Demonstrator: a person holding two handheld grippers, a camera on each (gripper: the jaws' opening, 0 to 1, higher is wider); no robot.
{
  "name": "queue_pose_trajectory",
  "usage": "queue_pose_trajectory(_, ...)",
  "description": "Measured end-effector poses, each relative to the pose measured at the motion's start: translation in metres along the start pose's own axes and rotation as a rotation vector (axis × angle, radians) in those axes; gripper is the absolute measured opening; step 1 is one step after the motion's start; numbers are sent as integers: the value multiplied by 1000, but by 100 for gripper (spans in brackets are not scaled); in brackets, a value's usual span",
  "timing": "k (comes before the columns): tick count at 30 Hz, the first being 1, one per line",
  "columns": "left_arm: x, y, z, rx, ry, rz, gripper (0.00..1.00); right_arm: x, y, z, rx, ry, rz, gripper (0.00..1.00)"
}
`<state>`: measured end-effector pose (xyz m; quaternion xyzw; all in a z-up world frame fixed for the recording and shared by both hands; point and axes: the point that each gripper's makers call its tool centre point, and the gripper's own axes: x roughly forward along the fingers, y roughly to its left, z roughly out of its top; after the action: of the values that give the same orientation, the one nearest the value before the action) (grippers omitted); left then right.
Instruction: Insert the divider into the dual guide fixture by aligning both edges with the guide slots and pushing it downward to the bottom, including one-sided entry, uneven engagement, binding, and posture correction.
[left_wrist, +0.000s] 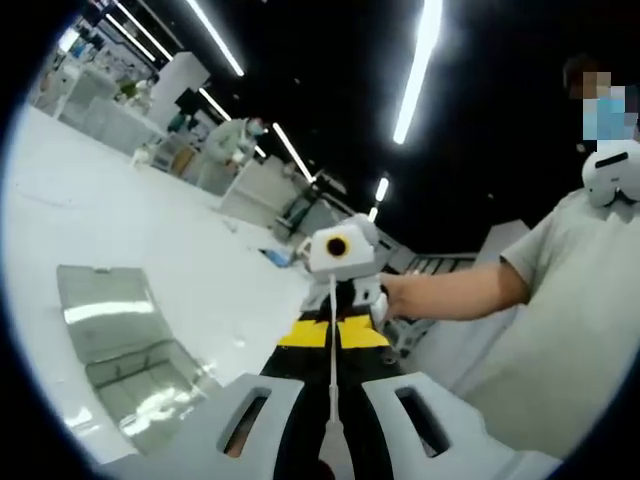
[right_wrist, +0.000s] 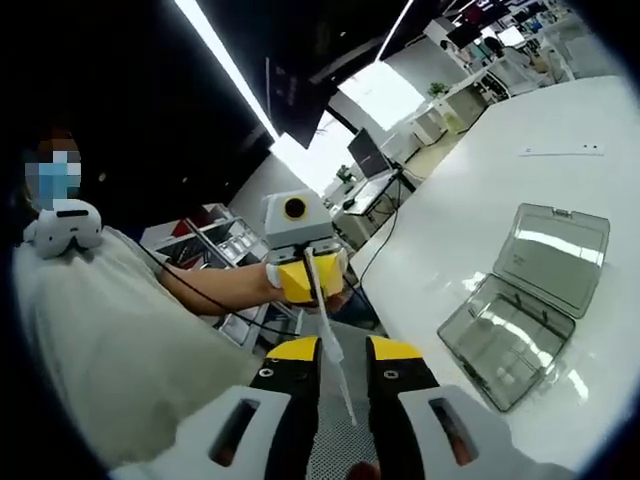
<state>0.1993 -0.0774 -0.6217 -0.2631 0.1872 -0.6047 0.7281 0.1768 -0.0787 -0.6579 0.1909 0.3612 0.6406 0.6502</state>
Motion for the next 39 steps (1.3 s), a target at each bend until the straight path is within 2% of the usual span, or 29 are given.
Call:
queue_pose_trajectory(9,0,-2,-1,2,-1,-10,0,3,3,-1,25,-7,26,13)
queue_pose_trajectory(19,-1,-4,-3,3,2,-11,0,6,11,-2,36,-2,60,3)
queue_pose_trajectory(25,-2,-5,-4,-1,0,-17,0,7,14,-2,45,-7,78,1)
queue_pose_trajectory(28,-3,-7,-4,-2,0,-24,0,7,16,-3,93,-7,92,1)
queue_pose_trajectory(33,-3,-8,-5,-18,-3,-32,0,8,18,-5,117,-6,96,0)
queue_pose_trajectory(39,-3,-3,-6,-14,-5,-4,0,8,14,-5,128,-4,72,0)
